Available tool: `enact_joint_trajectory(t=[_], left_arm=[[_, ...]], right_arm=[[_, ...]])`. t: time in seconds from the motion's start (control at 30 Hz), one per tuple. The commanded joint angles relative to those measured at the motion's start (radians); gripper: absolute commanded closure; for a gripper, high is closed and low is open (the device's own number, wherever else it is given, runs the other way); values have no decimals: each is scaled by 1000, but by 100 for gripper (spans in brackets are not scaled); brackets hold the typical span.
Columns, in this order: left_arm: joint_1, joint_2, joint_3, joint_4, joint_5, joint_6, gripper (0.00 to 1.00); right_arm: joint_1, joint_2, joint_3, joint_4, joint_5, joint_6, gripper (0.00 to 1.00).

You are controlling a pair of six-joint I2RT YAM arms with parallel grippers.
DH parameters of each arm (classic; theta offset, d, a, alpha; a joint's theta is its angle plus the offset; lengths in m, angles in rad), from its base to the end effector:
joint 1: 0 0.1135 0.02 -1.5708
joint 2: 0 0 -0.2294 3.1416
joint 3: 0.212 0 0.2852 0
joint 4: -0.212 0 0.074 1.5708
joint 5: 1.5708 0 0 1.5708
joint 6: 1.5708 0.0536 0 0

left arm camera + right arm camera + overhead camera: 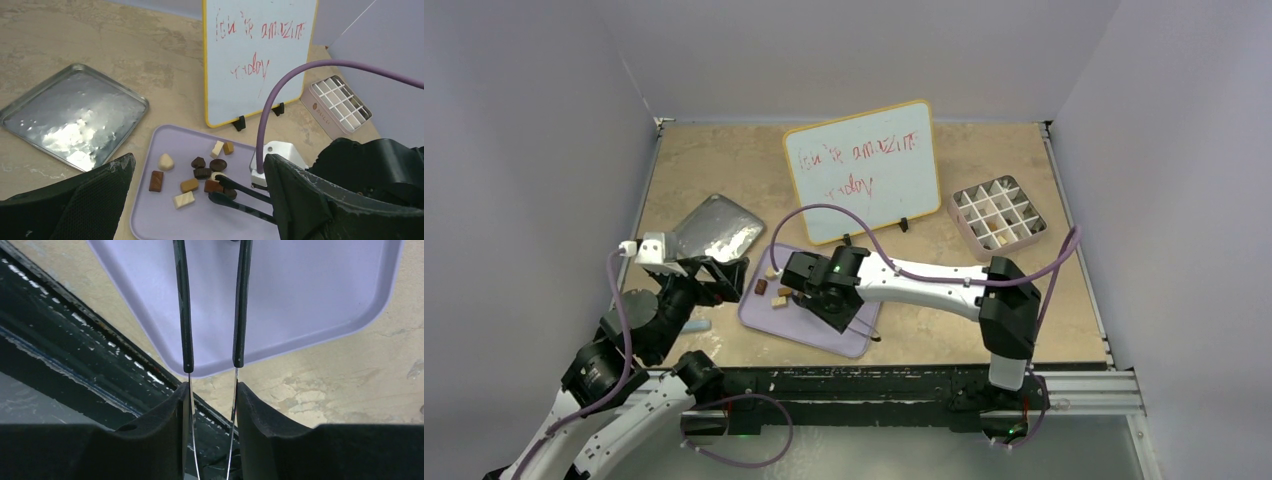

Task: Pack the chocolate
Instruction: Pick up the fake chocolate from the plate.

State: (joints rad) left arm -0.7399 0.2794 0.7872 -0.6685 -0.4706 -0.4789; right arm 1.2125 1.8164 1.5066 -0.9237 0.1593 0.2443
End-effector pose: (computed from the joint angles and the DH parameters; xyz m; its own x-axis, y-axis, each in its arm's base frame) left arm 0.1155 -0.0725 0.3453 -0.2295 -0.3466 -0.9095 0.1855 0.9017 -0.3905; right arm 0.1488 0.3731 0.1884 -0.5403 -0.7618 -0.3573 -0.7993 0.5974 -0.0652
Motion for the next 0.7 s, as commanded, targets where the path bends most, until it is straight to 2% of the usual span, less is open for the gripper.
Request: enact_joint_trajectory(t=[0.0, 0.17, 0.67], left_arm=[[-2, -39, 6, 30, -35, -7, 0], [-1, -67, 1, 33, -43, -9, 0], [-1, -79, 4, 20, -49, -21, 0]], right_arm=[[-8, 15, 72, -93, 28, -21, 61], [-8, 54, 112, -129, 6, -61, 60], [-67, 94, 104, -74, -38, -165, 58]])
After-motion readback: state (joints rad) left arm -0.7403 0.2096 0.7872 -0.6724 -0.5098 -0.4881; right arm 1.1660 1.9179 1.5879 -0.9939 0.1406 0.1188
